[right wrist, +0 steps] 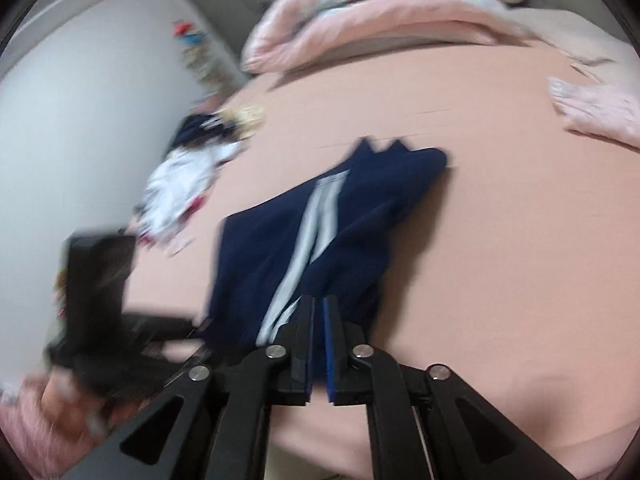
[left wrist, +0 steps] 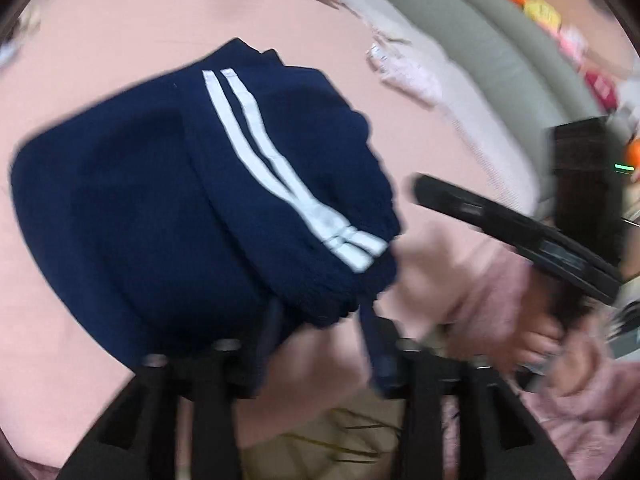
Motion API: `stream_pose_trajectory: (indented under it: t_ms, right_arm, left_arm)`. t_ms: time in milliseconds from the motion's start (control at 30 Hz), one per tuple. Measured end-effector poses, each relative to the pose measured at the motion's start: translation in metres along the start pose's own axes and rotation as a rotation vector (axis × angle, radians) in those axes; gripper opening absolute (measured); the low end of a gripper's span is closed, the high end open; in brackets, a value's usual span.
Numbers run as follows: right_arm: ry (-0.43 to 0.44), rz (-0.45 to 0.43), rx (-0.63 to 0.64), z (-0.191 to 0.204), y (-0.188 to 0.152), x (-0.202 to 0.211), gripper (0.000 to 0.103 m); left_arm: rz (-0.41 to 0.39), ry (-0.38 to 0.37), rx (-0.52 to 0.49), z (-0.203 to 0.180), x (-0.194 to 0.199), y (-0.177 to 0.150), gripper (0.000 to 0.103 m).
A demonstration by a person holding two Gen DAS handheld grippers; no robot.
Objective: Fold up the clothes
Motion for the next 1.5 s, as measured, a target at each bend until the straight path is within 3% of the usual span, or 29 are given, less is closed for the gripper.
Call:
stream_pose_trajectory:
  t_ms: [67,133,200,233,433,500,533,567,600,733,833,1033,1100,1200,1300,1400,1500]
  right_arm:
    - [0.032,0.067,0.018,0.001,0.005,-0.018,0.012]
    - [-0.041,0.139,0.062,0.002,0.002,-0.038,0.013]
    - [-0.148,0.266,0.079,-0.003,-0.010,-0.064,0.014]
    - [-0.148,0.276,0.059,-0.007,-0.015,-0.068,0.014]
    - [-0.028,0.178,-0.051,-0.021,-0.026,-0.046,0.014]
    - [-0.047,0.088,-0.129,-0.027,-0.025,-0.039,0.014]
    - [-0.058,0.042,-0.170,-0.031,-0.024,-0.035,0.014]
    - [-0.052,0.023,-0.188,-0.034,-0.025,-0.033,0.014]
    - [-0.053,0.011,-0.201,-0.036,-0.024,-0.032,0.014]
    - [-0.155,0.012,-0.184,-0.036,-0.009,-0.029,0.014]
    - [-0.164,0.000,-0.106,-0.028,0.013,-0.019,0.014]
    - [-0.205,0.002,0.078,0.010,0.071,-0.053,0.015]
    - [-0.221,0.006,0.141,0.023,0.089,-0.068,0.015]
    - [-0.221,0.028,0.175,0.036,0.102,-0.096,0.015]
    - [-0.229,0.075,0.161,0.036,0.104,-0.123,0.015]
    - [-0.286,0.143,0.162,0.031,0.104,-0.146,0.015]
    - [-0.344,0.163,0.183,0.030,0.108,-0.144,0.015]
  left_arm:
    - [-0.034,-0.028,0.026,0.004,0.012,-0.002,0.059]
    - [-0.087,-0.009,0.069,0.015,0.024,0.001,0.059]
    - [-0.147,0.026,0.140,0.032,0.031,0.012,0.059]
    - [-0.159,0.029,0.165,0.039,0.028,0.020,0.059]
    - [-0.163,0.031,0.219,0.058,-0.008,0.068,0.059]
    - [-0.146,0.055,0.211,0.059,-0.020,0.076,0.059]
    - [-0.139,0.070,0.203,0.059,-0.024,0.078,0.055]
    - [-0.140,0.074,0.193,0.057,-0.026,0.079,0.014]
    - [-0.141,0.078,0.182,0.055,-0.028,0.080,0.003]
    - [-0.213,0.095,0.122,0.043,-0.003,0.078,0.003]
    - [-0.279,0.149,0.098,0.044,0.035,0.070,0.003]
    - [-0.331,0.368,0.045,0.074,0.089,0.052,0.003]
    - [-0.303,0.412,0.073,0.096,0.082,0.051,0.003]
    - [-0.219,0.339,0.207,0.130,0.065,0.038,0.003]
    - [-0.141,0.376,0.230,0.139,0.059,0.018,0.004]
    - [-0.109,0.349,0.257,0.143,0.063,0.011,0.005]
    - [-0.102,0.346,0.255,0.143,0.081,0.012,0.006]
Point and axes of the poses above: each gripper's, at about its wrist camera, not at the fingertips, and x roughly against the way its jaws point, z to its left, y to its top, the point moved 3 cm from there along -x, roughly the way its jaws point, and after that the axes turned 1 degree about -x, right-handed, at the moved point
